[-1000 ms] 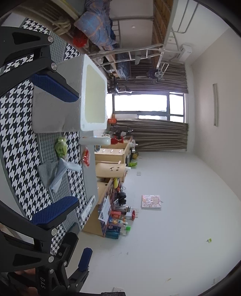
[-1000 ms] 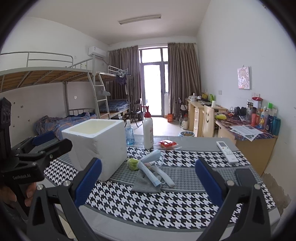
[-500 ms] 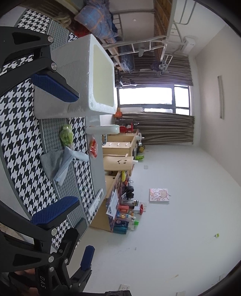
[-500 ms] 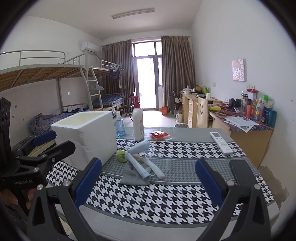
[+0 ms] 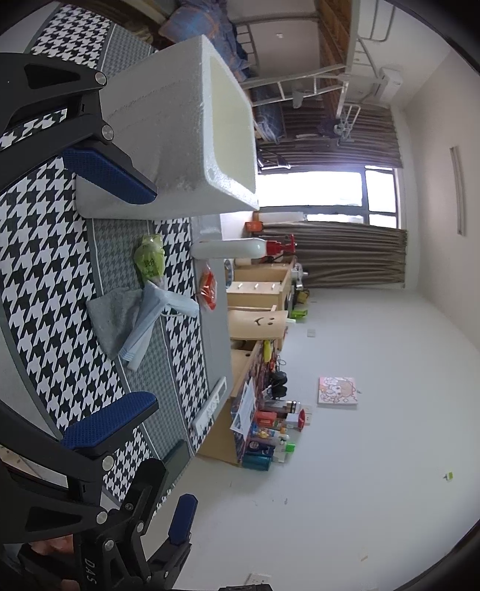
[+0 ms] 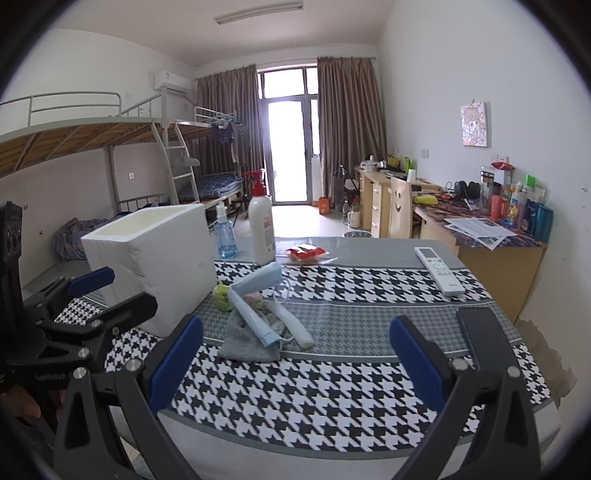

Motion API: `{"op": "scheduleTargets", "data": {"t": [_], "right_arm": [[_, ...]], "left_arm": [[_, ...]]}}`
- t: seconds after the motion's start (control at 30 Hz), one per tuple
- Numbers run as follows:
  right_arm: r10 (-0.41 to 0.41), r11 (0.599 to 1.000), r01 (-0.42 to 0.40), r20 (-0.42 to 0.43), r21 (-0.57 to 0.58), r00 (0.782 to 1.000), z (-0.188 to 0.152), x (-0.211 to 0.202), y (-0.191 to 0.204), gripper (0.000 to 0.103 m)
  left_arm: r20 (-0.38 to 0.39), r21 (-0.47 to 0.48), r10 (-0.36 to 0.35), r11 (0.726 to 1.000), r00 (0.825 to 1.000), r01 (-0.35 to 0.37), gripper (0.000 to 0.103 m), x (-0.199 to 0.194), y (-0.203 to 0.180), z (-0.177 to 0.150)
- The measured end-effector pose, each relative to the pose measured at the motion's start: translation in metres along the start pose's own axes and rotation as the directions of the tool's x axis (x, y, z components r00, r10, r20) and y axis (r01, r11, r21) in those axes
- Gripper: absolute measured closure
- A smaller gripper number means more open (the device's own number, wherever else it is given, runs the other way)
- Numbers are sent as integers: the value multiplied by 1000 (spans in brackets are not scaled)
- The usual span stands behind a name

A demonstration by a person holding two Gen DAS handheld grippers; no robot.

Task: Organize soft objects
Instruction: 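Move the left tool toward the blue mask and grey cloth, then close the right tool on the light blue mask and lift it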

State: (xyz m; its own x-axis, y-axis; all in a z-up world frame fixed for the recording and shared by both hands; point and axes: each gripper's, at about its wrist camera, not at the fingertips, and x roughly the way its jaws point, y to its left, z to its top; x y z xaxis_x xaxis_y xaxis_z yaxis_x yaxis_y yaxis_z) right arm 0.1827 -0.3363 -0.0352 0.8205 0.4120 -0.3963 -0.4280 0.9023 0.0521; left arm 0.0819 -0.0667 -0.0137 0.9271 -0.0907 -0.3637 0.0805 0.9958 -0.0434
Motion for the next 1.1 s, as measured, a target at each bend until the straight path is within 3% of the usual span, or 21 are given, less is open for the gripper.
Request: {"op": "scheduleTargets", "data": {"t": [0.53,1.1], "right_arm": [[33,999,-32,-49,28,998,-4,27,-22,1],[124,992,-127,-134,-15,983,2,75,-18,1]], "left_arm": [[-112,25,-1,1000,994,4,1,37,-8,-9],[-171,-6,58,998,984,-60,1,66,-4,-18]]}}
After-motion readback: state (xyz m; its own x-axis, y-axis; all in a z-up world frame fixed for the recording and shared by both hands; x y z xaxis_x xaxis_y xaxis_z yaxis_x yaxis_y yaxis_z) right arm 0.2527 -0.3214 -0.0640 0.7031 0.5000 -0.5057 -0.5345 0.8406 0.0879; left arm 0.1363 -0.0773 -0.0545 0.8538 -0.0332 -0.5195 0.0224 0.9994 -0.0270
